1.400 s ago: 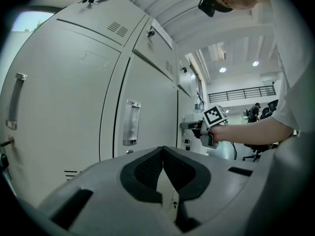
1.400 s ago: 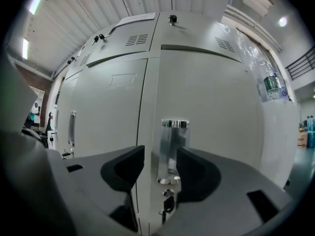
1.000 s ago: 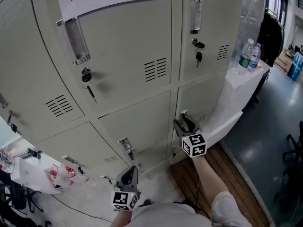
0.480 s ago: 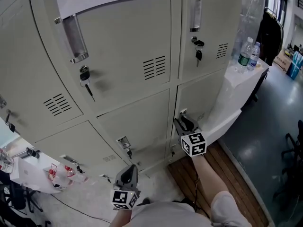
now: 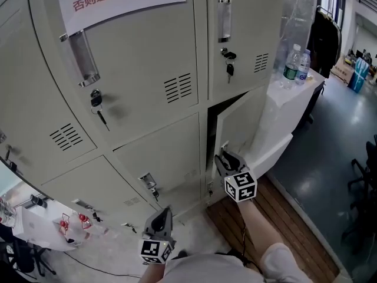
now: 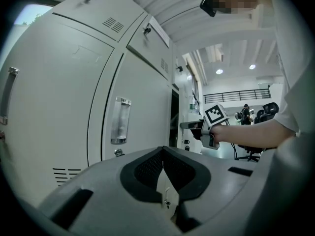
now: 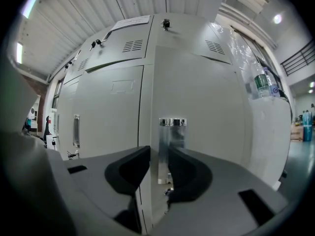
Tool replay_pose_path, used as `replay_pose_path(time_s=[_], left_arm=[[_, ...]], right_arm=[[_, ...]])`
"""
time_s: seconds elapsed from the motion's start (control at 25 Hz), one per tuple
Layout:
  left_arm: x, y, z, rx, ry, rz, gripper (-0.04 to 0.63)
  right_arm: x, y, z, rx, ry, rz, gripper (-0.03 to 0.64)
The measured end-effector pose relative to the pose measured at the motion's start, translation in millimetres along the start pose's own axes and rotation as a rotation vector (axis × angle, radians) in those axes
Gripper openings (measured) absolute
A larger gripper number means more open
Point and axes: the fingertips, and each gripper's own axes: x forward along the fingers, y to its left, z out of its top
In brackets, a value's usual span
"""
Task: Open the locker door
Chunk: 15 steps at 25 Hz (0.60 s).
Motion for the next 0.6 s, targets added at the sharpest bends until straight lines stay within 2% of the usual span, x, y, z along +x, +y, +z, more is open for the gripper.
replay_pose_path(time_s=[0.6], left_arm=[[9,-48,1,0.005,-0.006,-0.129,0.009]], right_arm=[[-75,-23,-8,-0.013,0.001,-0.102,0.112]])
